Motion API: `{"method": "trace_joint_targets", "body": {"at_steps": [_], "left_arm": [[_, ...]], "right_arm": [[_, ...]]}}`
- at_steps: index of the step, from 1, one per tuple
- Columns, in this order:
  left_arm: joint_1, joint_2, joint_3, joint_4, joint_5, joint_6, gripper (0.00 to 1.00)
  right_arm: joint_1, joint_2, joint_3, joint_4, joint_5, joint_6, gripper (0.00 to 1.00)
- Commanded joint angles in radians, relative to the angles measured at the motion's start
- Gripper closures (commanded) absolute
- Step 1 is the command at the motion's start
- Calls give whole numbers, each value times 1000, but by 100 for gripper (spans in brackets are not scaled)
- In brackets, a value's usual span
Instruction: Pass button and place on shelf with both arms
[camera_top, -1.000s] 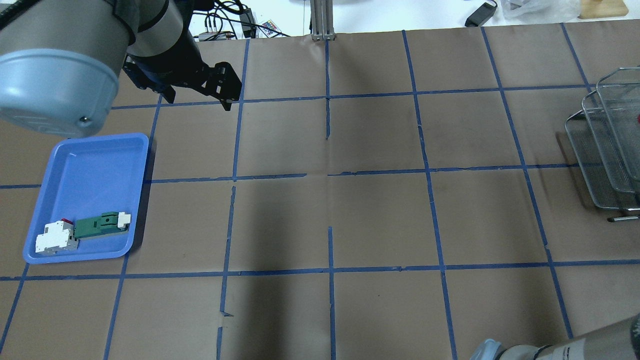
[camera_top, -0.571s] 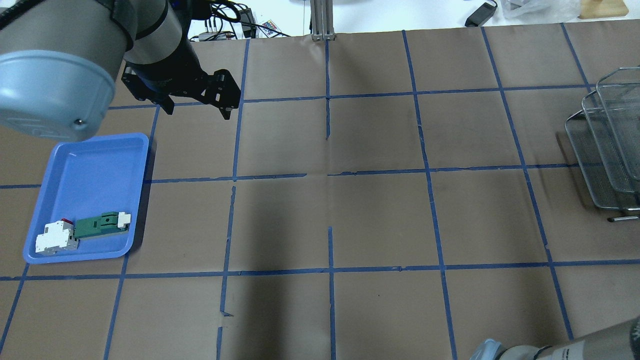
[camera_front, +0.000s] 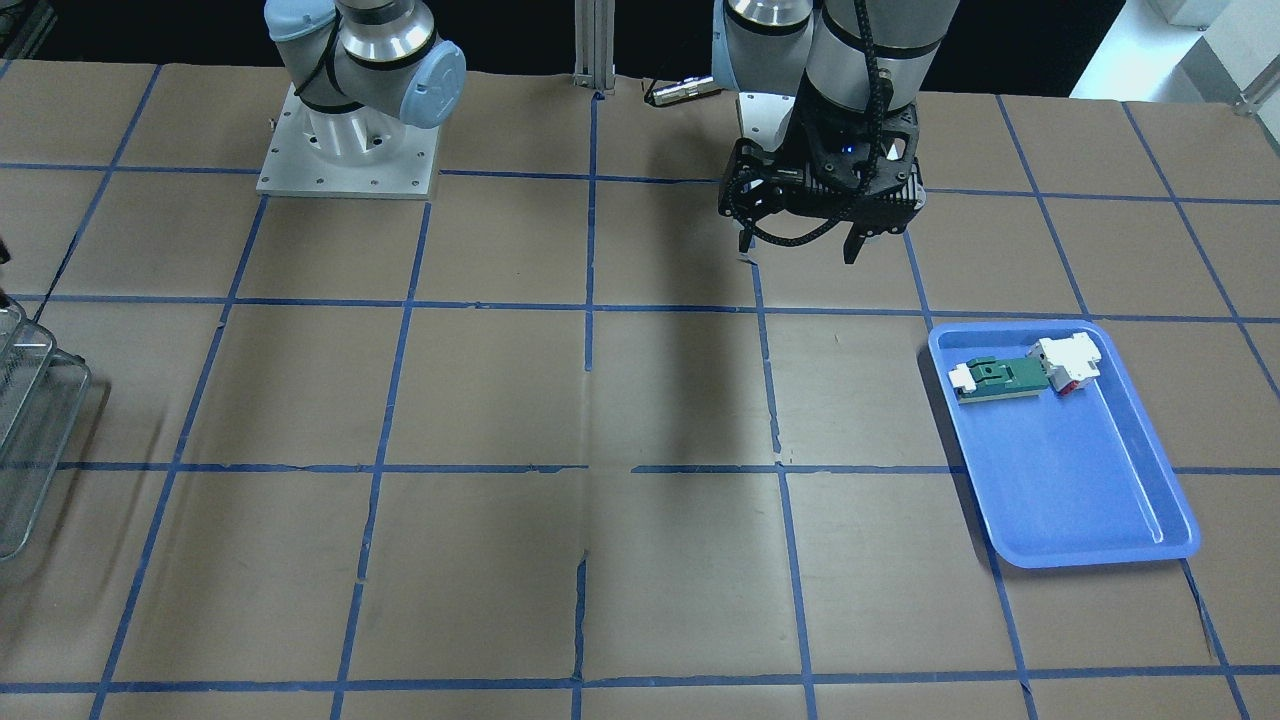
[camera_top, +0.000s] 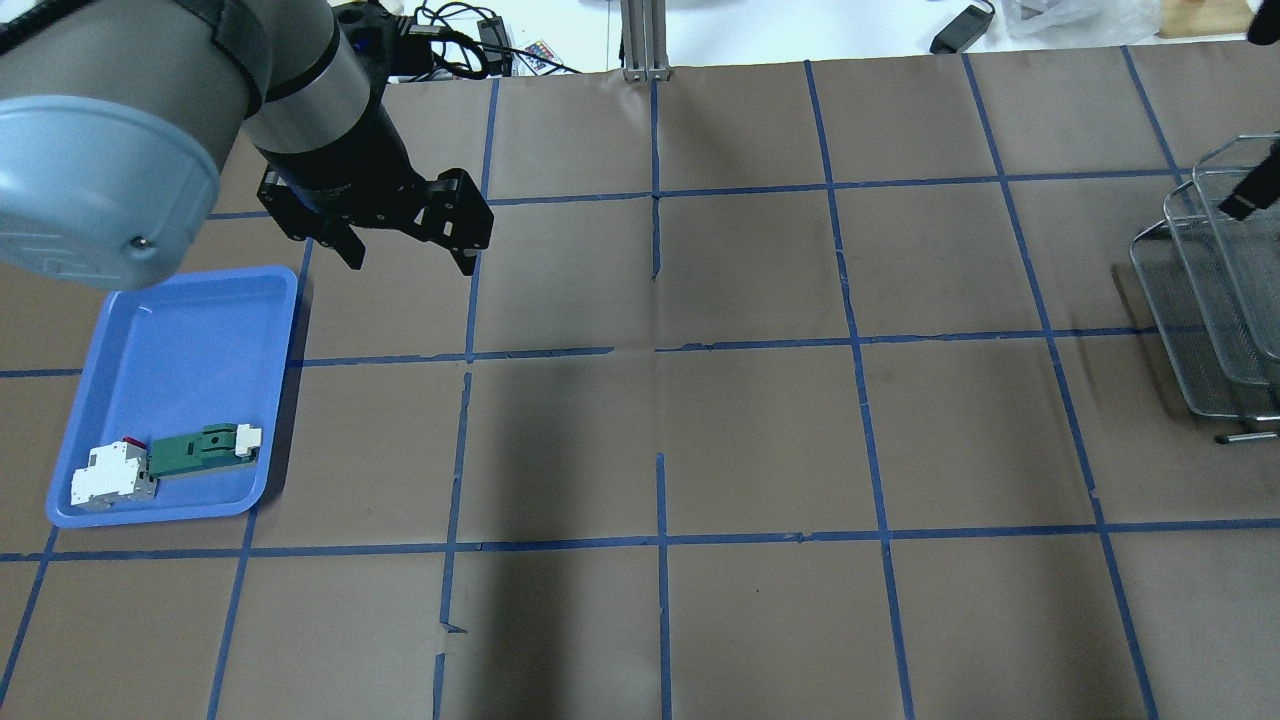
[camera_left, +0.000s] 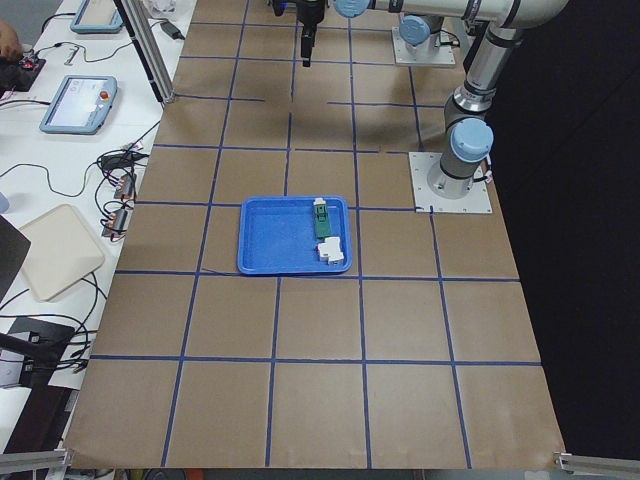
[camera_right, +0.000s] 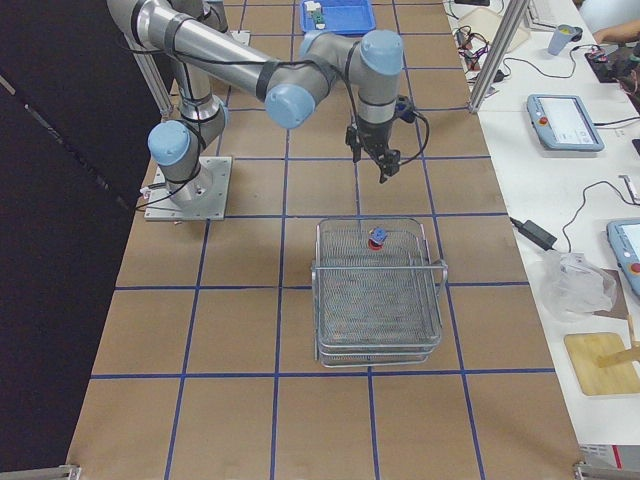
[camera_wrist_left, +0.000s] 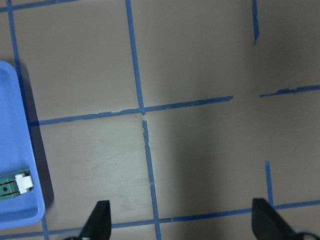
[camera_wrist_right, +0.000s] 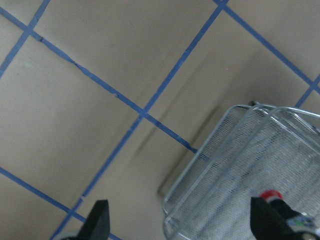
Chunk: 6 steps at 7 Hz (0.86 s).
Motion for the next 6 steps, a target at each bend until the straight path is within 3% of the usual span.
{"method": "trace_joint_targets", "body": {"at_steps": [1, 3, 4, 6], "left_arm": [[2, 0, 1, -8, -5, 1, 0], [2, 0, 1, -6, -4, 1, 0], [2, 0, -2, 1, -5, 15, 0], [-1, 3, -15, 7, -4, 7, 0]], "right_arm": [[278, -79, 10, 78, -21, 477, 0], [505, -74, 12, 95, -8, 999, 0], [541, -70, 13, 93, -2, 1091, 0], [470, -46, 12, 108, 31, 1097, 0]]}}
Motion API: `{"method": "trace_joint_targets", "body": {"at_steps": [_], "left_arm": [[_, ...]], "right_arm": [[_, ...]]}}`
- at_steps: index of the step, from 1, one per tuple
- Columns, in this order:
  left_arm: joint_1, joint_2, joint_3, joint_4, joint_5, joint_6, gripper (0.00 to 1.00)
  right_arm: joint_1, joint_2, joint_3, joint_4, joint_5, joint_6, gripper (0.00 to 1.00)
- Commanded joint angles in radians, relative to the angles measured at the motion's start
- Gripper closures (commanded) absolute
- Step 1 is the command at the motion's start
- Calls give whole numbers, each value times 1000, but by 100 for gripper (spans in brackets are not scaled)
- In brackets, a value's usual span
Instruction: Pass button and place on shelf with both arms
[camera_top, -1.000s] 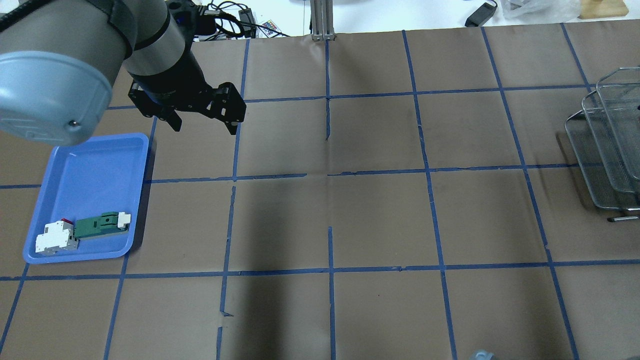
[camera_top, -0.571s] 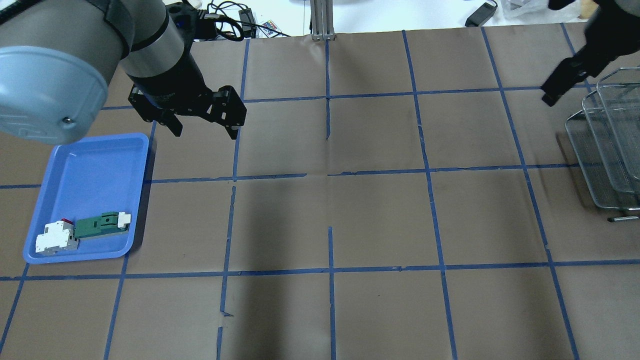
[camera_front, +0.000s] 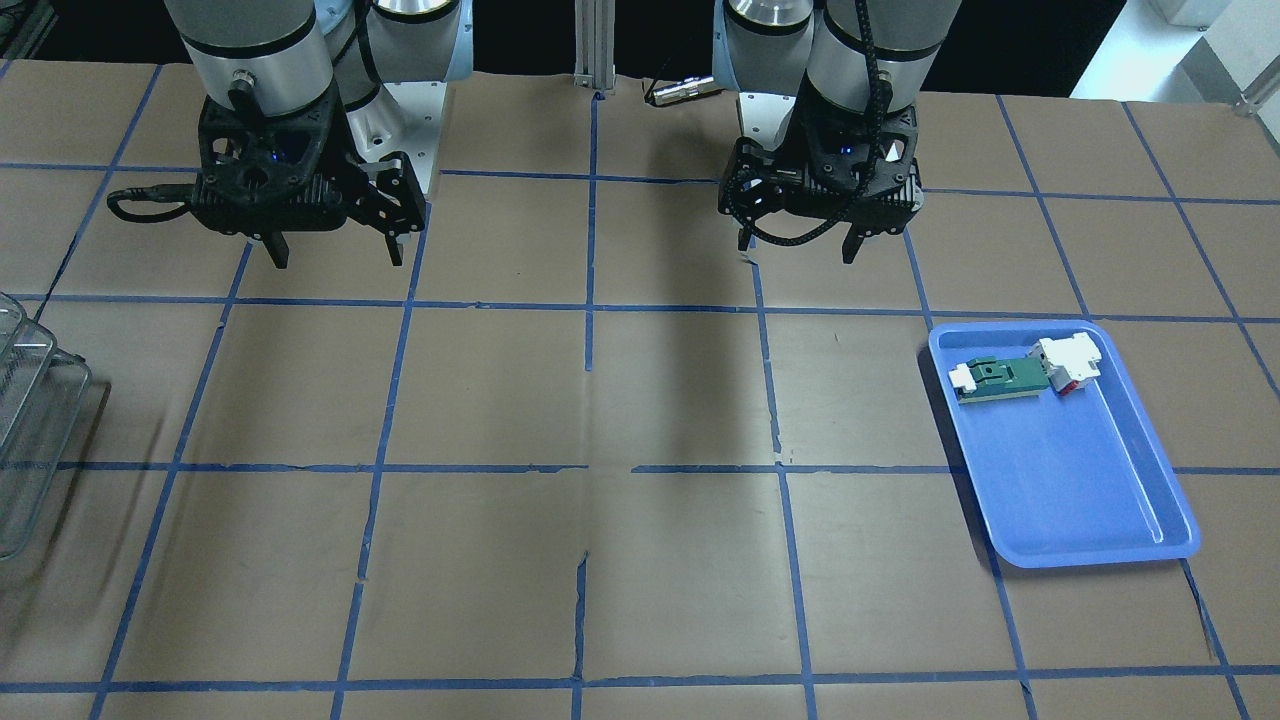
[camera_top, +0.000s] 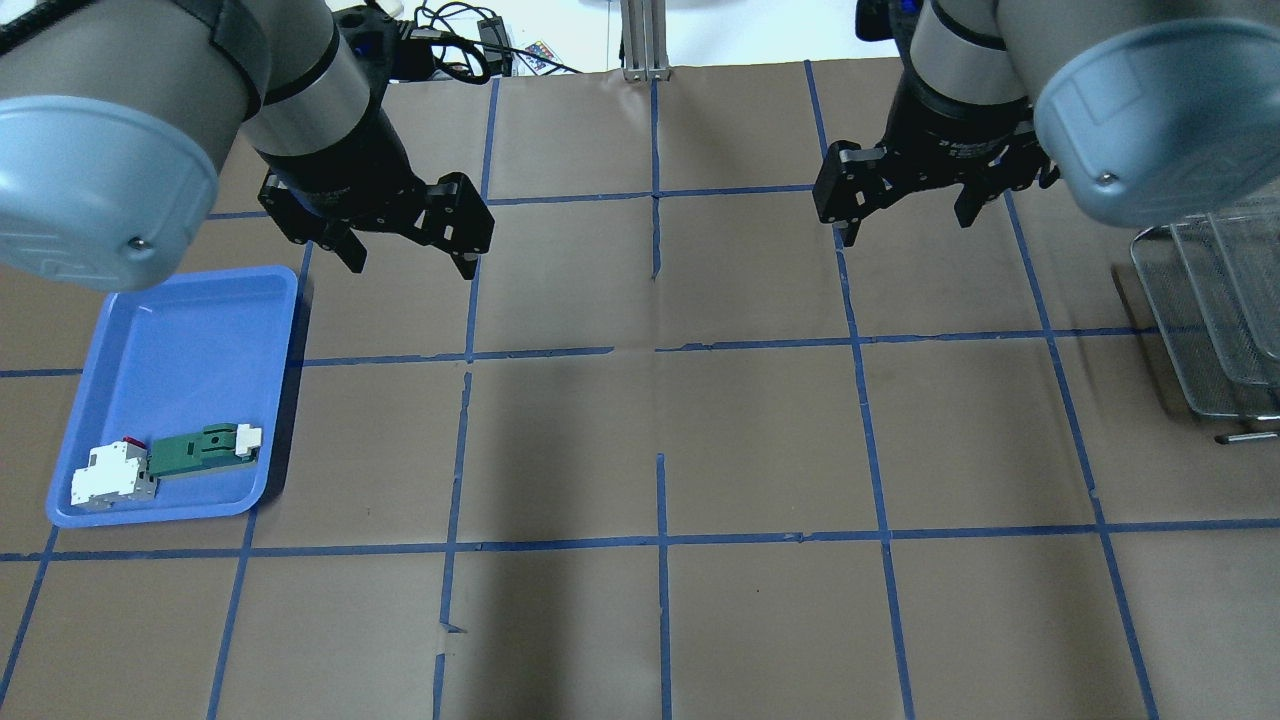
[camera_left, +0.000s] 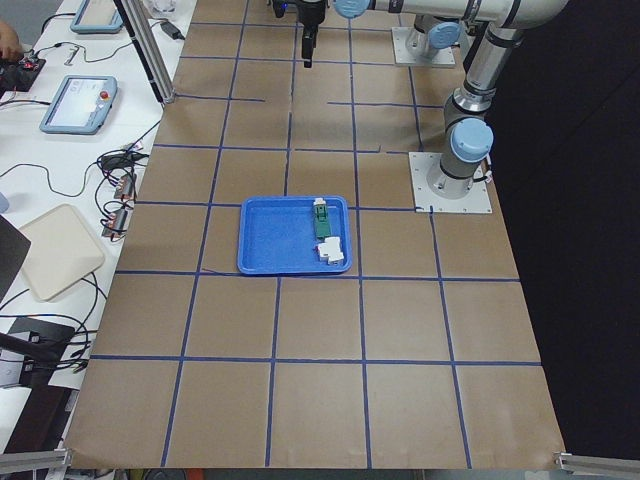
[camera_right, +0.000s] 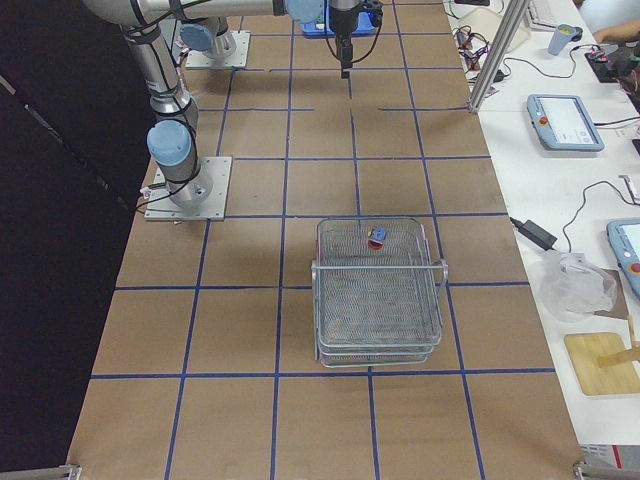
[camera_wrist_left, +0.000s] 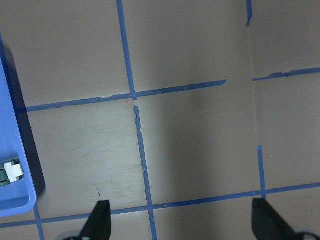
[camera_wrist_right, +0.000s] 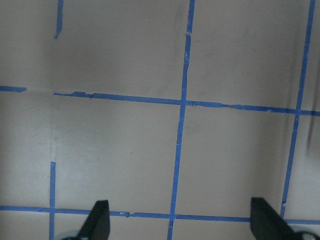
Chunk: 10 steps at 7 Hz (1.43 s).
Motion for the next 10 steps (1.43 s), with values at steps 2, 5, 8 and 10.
{"method": "trace_joint_targets", "body": {"at_steps": [2, 5, 8, 10], "left_arm": [[-2, 2, -5, 4, 0, -9, 0], [0, 2, -5, 13, -1, -6, 0], [1, 0, -4, 26, -3, -5, 0], [1, 0, -1, 24, 0, -6, 0]], "right_arm": [[-85, 5, -15, 32, 76, 27, 0], [-85, -3, -34, 68, 35, 27, 0], [-85, -1, -34, 63, 33, 27, 0], [-85, 0, -34, 57, 33, 25, 0]]}}
